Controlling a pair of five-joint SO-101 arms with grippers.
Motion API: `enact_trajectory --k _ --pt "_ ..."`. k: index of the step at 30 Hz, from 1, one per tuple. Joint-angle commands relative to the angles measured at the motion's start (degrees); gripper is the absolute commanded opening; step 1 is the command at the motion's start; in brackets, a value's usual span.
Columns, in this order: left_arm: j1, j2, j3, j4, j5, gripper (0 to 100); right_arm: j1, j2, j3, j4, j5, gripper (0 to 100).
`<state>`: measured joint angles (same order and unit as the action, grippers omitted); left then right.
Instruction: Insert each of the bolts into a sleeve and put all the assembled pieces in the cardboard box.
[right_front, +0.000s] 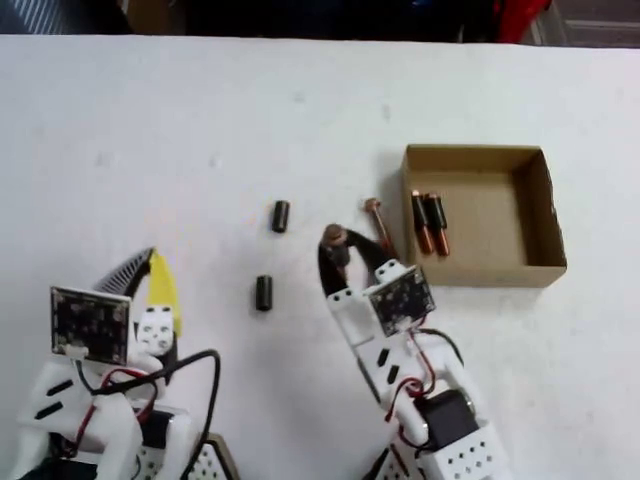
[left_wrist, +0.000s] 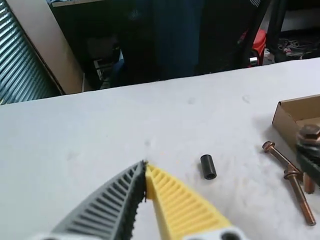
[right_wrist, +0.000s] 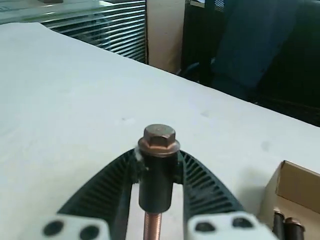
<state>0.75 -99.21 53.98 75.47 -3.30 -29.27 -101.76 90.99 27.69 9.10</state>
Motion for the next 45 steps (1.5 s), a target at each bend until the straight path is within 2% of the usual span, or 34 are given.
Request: enact_trajectory --k 1,7,11,19,34,39,45 --pt "-2.68 -2.68 2.73 -1.67 -0.62 2 3.65 -1.19 -8.26 3.91 -0.18 1.7" --pt "-9.19 -5.14 8.62 -1.67 -0.62 2 5.85 -1.19 -17.49 14.46 -0.18 1.7" --pt "-9.19 -5.14 13.63 -2.37 -3.43 2 7.16 -0.75 -24.79 19.03 2.81 1.7" --pt "-9.19 -5.14 29.27 -10.99 -4.22 2 13.32 3.47 -38.59 24.92 4.66 1.7" --pt "-9.01 -5.14 42.99 -13.27 -4.13 2 27.56 47.52 -53.54 22.90 4.75 1.7" --pt "-9.10 -5.14 42.99 -10.81 -4.13 2 33.27 63.34 -58.11 17.71 4.75 1.7" --pt "-9.10 -5.14 42.99 -6.51 -4.13 2 34.95 81.01 -66.55 17.54 4.75 1.7"
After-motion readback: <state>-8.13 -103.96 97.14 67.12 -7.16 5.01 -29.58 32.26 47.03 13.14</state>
